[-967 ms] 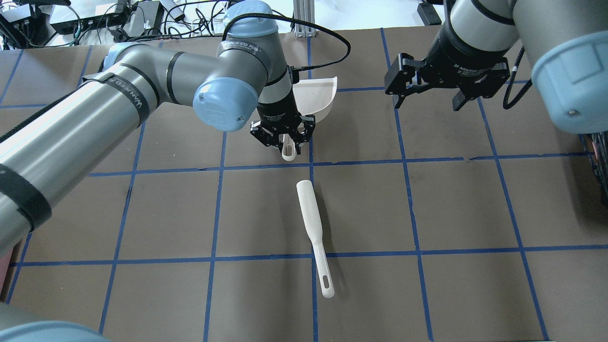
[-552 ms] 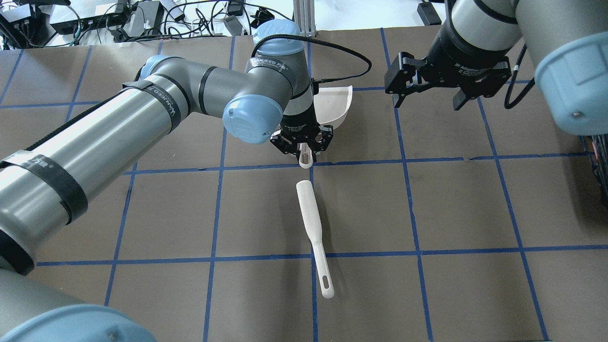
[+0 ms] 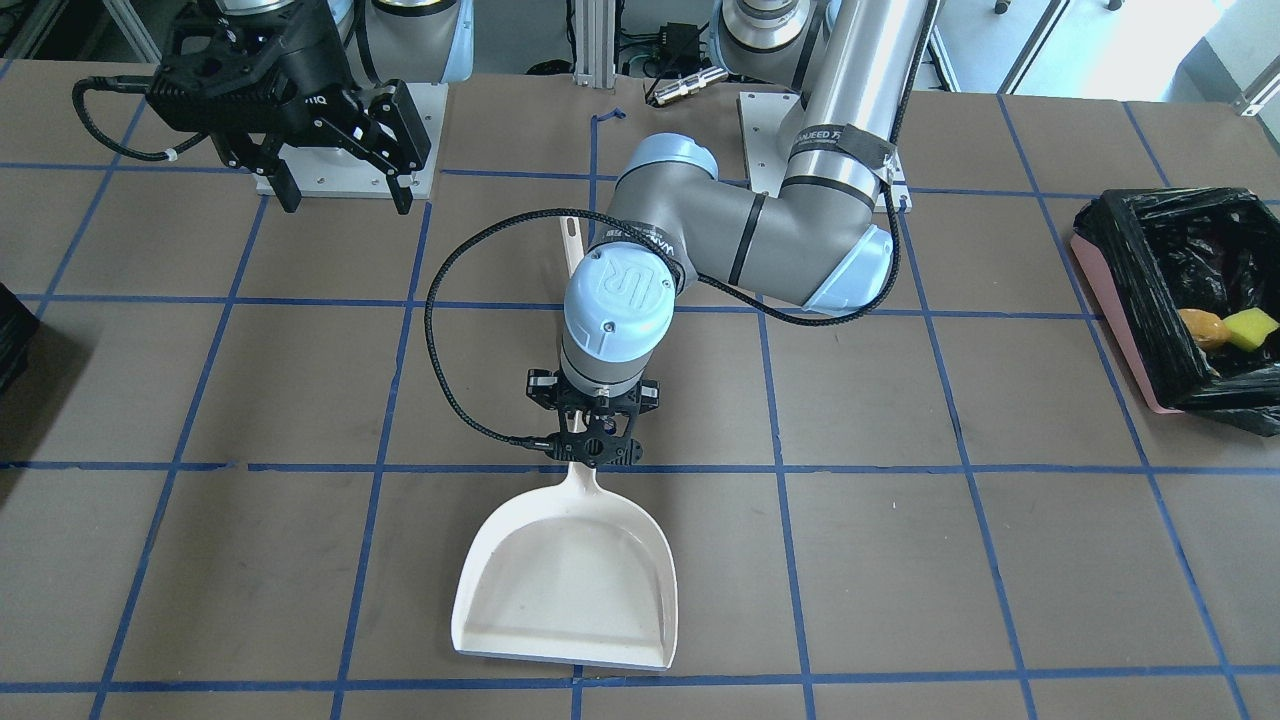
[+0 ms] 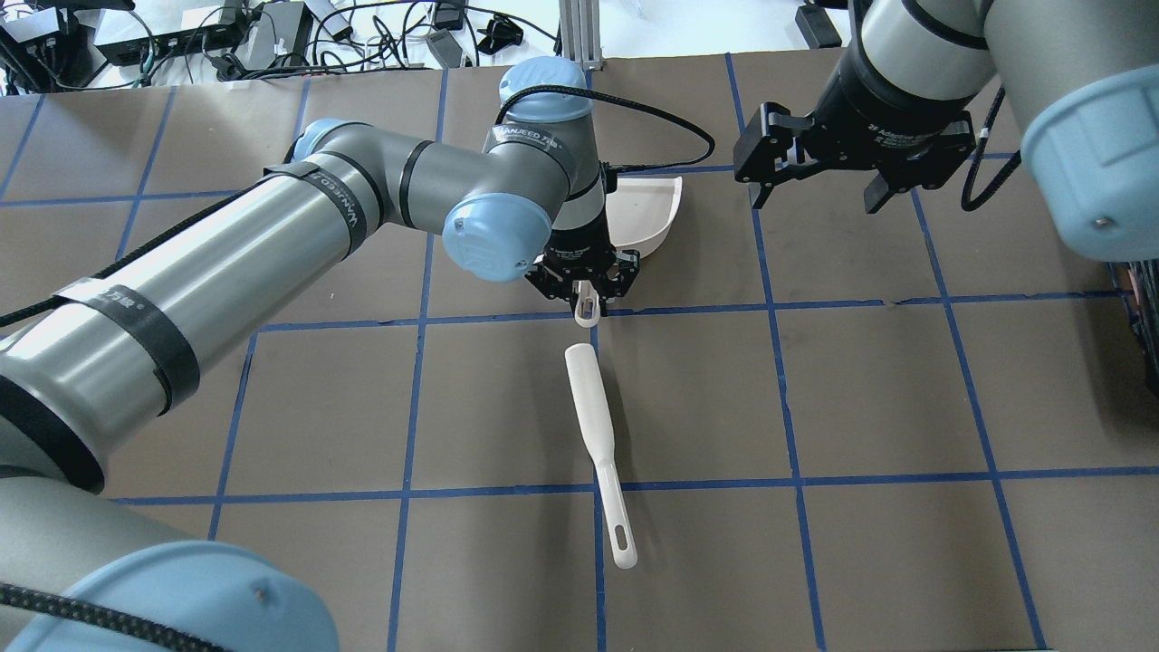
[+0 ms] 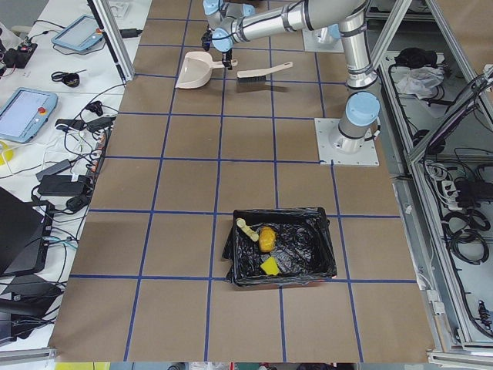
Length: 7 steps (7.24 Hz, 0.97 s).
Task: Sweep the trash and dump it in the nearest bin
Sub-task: 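Carry the empty dustpan back and set it down near the brush with the left gripper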
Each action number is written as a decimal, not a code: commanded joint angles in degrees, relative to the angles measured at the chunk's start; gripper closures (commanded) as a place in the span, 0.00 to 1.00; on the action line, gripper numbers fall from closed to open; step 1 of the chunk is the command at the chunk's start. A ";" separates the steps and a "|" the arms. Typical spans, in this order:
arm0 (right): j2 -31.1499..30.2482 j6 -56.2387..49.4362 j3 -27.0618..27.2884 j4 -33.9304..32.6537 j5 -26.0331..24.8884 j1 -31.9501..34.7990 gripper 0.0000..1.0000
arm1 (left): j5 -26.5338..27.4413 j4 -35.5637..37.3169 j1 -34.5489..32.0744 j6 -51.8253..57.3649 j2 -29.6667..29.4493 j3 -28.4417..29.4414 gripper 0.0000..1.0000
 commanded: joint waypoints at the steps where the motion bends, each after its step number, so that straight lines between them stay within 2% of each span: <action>1: -0.07 0.03 0.13 0.00 0.00 0.00 0.00 | 0.04 0.47 -0.43 0.14 -0.50 -0.16 1.00; 2: 0.01 0.03 0.13 0.00 0.00 0.00 0.00 | 0.04 0.38 -0.44 0.14 -0.58 -0.43 1.00; 3: -0.07 0.03 0.13 0.00 -0.09 0.00 0.00 | -0.05 0.38 -0.44 0.14 -0.59 -0.43 0.92; 4: -0.07 0.03 0.13 0.09 -0.09 0.00 0.00 | -0.13 -0.23 -0.44 -0.03 -0.06 -0.43 0.09; 5: -0.07 -0.05 0.13 0.00 0.00 0.00 0.00 | -0.40 -0.58 -0.44 -0.73 0.81 -0.17 0.00; 6: -0.07 0.03 0.13 0.00 -0.09 0.00 0.00 | -0.66 -1.37 -0.44 -2.82 1.52 -0.08 0.00; 7: -0.07 -0.05 0.13 0.09 -0.09 0.00 0.00 | -3.88 -2.85 0.00 -4.32 2.65 0.27 0.00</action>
